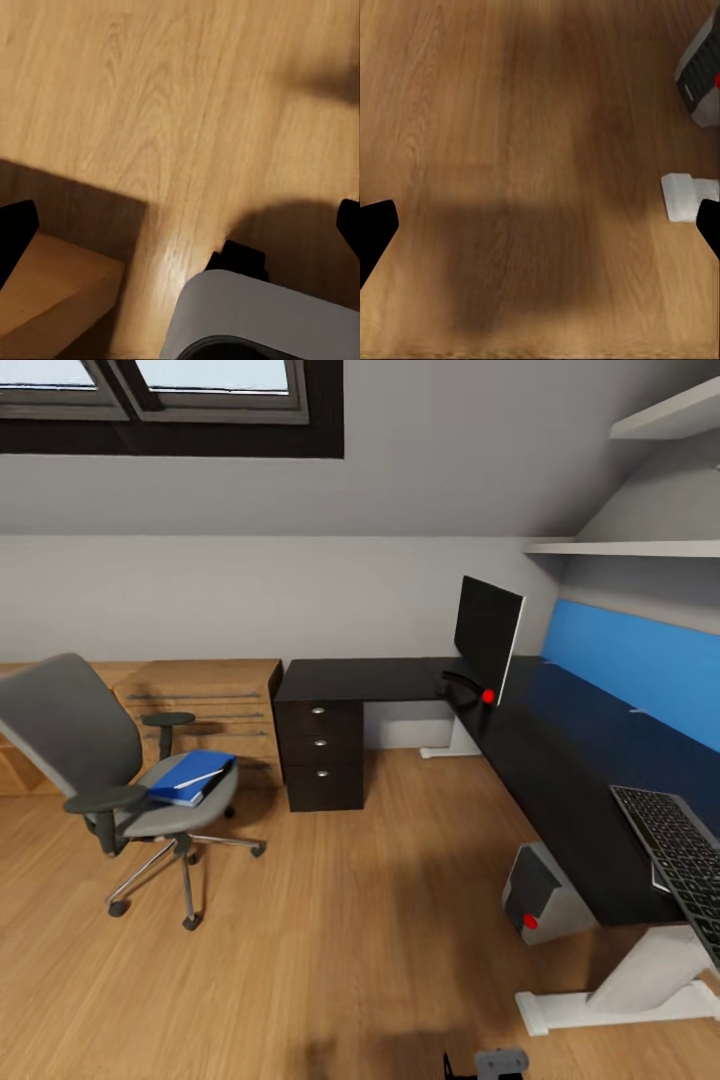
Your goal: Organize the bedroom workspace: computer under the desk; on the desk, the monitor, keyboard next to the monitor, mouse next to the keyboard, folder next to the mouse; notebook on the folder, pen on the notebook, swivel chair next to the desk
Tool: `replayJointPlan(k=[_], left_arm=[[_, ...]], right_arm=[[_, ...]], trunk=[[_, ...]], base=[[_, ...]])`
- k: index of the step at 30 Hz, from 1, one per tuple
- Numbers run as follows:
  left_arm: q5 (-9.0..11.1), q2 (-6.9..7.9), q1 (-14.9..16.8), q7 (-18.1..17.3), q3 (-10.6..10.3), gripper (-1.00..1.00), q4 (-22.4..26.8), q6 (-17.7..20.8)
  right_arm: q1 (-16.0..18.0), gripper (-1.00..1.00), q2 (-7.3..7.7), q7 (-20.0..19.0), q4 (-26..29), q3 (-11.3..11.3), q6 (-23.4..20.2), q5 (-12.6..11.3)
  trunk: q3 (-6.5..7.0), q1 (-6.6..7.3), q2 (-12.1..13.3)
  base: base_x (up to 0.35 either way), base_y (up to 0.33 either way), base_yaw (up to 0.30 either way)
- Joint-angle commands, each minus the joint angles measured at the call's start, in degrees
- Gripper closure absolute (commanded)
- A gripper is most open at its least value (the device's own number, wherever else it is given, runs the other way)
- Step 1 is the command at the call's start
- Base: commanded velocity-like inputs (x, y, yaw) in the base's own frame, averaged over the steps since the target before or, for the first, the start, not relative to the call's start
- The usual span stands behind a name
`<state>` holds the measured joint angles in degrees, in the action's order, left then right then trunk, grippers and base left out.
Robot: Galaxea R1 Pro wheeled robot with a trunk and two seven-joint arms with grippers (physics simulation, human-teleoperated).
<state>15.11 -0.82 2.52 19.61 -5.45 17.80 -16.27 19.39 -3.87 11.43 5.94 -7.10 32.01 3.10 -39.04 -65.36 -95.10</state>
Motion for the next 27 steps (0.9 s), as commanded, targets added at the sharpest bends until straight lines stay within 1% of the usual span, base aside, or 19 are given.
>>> replayJointPlan(k=[1,15,27], left_arm=[[0.5,0.03,0.0,0.3,-0.5,-1.0,0.0,-0.2],[0.6,0.03,0.0,0.2,-0.5,-1.0,0.0,-0.2],[0.5,0.03,0.0,0.2,-0.5,-1.0,0.0,-0.3]], right_arm=[[0.0,-1.0,-0.03,0.6,-0.1,-0.4,0.0,0.3],[0.0,-1.0,-0.34,0.5,-0.1,-0.6,0.2,0.2],[0.0,-1.0,-0.18,0.5,-0.1,-0.5,0.3,0.3]], trunk=[[-0.05,0.04,0.0],[-0.05,0.04,0.0],[-0.04,0.04,0.0]], base=[[-0.308,-0.161,0.0],[-0.292,-0.201,0.0],[-0.276,-0.227,-0.006]])
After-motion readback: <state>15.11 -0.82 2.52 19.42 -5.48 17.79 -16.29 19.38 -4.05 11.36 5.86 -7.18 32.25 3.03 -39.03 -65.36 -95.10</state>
